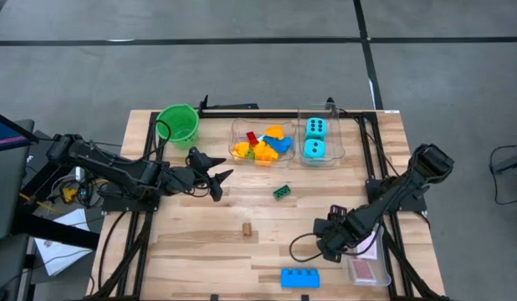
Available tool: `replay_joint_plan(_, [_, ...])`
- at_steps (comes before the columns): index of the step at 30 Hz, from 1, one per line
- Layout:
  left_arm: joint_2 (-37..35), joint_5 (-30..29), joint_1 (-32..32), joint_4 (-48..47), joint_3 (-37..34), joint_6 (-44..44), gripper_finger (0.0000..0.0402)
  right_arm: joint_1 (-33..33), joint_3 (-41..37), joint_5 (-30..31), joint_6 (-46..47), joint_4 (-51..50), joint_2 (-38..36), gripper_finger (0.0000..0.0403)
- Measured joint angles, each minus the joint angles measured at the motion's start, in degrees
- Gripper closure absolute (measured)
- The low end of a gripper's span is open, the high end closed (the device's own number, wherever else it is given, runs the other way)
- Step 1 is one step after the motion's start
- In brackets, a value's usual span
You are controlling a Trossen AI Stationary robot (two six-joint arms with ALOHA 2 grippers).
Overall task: Pick & Place Toys
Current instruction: Put the green gamepiece into the left transparent bin
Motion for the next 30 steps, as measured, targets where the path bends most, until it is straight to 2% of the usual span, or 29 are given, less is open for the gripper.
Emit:
replay_joint_plan(11, [0.00, 0.00, 0.00, -0.09, 0.00, 0.27, 0.0188, -0.71, -3.88, -3.06, -0.13, 4.17, 0.00, 0.0103])
replay_joint_plan(25, [0.00, 0.01, -0.01, -0.02, 0.00, 0.42, 0.0188, -1.09, -4.55, -3.00, -0.64, 5.89, 0.00, 0.0104])
replay_joint_plan(30, [0.00, -0.01, -0.01, -0.02, 0.00, 0.42, 0.0188, -1.12, -4.55, -2.98, -0.78, 6.00, 0.00, 0.0119])
